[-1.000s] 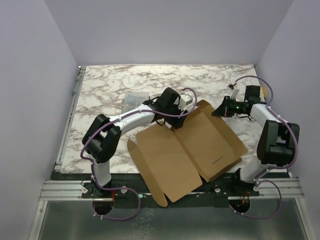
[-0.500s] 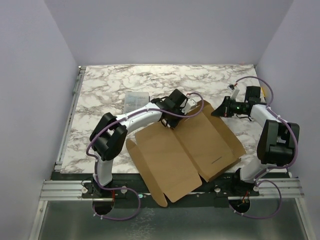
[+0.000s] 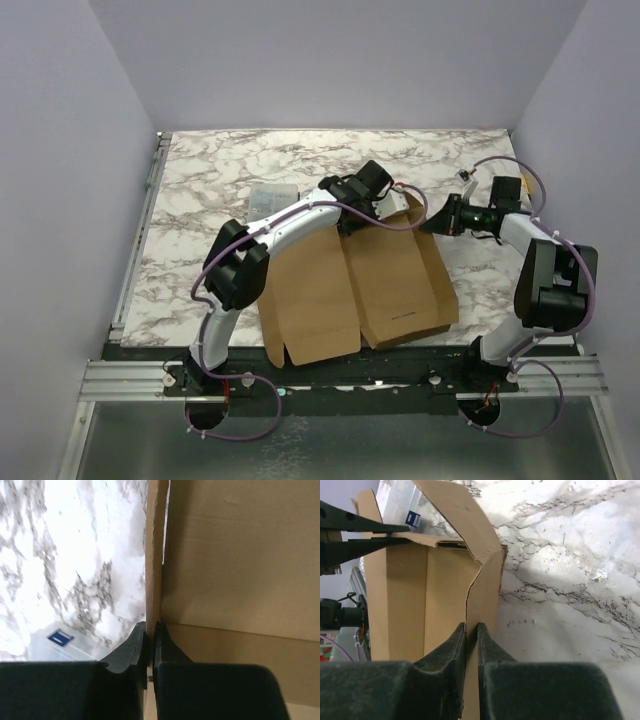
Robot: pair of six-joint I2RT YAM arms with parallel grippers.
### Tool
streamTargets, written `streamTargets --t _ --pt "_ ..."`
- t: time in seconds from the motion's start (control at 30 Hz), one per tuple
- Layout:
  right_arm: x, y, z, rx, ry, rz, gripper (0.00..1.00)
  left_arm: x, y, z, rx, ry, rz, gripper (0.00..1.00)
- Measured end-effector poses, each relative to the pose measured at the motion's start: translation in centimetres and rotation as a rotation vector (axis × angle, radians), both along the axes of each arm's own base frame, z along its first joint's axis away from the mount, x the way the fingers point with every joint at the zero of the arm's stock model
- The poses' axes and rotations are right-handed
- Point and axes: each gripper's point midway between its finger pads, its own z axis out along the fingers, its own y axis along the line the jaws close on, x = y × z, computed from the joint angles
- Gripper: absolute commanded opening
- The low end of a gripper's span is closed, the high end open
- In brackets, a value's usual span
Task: Fold the paper box
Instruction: Fold the paper box at the center of the board.
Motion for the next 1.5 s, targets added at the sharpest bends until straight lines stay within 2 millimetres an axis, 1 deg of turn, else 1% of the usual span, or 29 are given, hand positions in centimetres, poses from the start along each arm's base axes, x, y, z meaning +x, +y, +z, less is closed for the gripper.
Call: streamTargets --t 0.1,0.17,0.27,0.37,0.47,0.53,0.67,0.77,0.83,0.9,0.97,1.03,1.13,1.23,1.33,1.5 --pt "0.2 0.0 -1.3 0.010 0.035 -0.001 0.24 1.8 -0.5 -0.8 0.061 -0.036 -0.069 0.04" --pt "0.2 0.0 -2.4 0.016 0.070 -0.002 0.34 2.8 -0.8 -1.5 0.091 -0.052 -0.113 0.04" --pt "-0.1 0.0 -3.9 0.016 0.114 0.002 0.40 4.4 -1.2 -2.9 0.137 -0.076 -0.193 0.03" --pt "0.2 -0.2 -4.7 -0.010 0.115 0.012 0.43 5.5 -0.9 -3.7 0.150 -0.082 -0.252 0.03" --pt "1.3 -0.6 -4.4 -0.048 0.060 0.023 0.45 6.9 -0.2 -3.7 0.140 -0.092 -0.289 0.03" --pt "2.1 -0.9 -3.9 -0.066 0.018 0.030 0.50 7.7 0.1 -3.3 0.124 -0.103 -0.306 0.02" --pt "4.2 -1.3 -2.5 -0.099 -0.067 0.037 0.51 8.9 0.8 -3.1 0.104 -0.112 -0.321 0.02" --pt "6.6 -1.7 -1.8 -0.116 -0.116 0.041 0.50 8.9 0.6 -3.1 0.086 -0.109 -0.342 0.01" --pt "7.9 -1.9 -1.8 -0.122 -0.136 0.048 0.50 8.8 0.3 -3.1 0.073 -0.108 -0.354 0.01" --pt "8.7 -2.1 -2.2 -0.125 -0.143 0.059 0.49 8.8 0.1 -3.1 0.061 -0.106 -0.366 0.01" --pt "9.1 -2.1 -2.7 -0.124 -0.139 0.071 0.48 8.8 0.0 -3.1 0.049 -0.101 -0.374 0.01" --pt "9.4 -2.2 -3.2 -0.125 -0.136 0.078 0.47 8.8 0.0 -3.2 0.036 -0.094 -0.379 0.01" --pt "9.3 -2.0 -3.2 -0.122 -0.152 0.100 0.45 8.8 0.1 -3.3 0.025 -0.084 -0.380 0.01" --pt "9.1 -1.8 -2.7 -0.116 -0.219 0.146 0.44 8.8 0.3 -3.4 0.013 -0.070 -0.382 0.01" --pt "8.3 -1.3 -1.9 -0.112 -0.307 0.203 0.45 8.7 0.5 -3.7 -0.006 -0.051 -0.386 0.01" --pt "7.9 -0.7 -0.7 -0.084 -0.408 0.267 0.47 7.9 0.6 -5.0 -0.040 -0.009 -0.407 0.01"
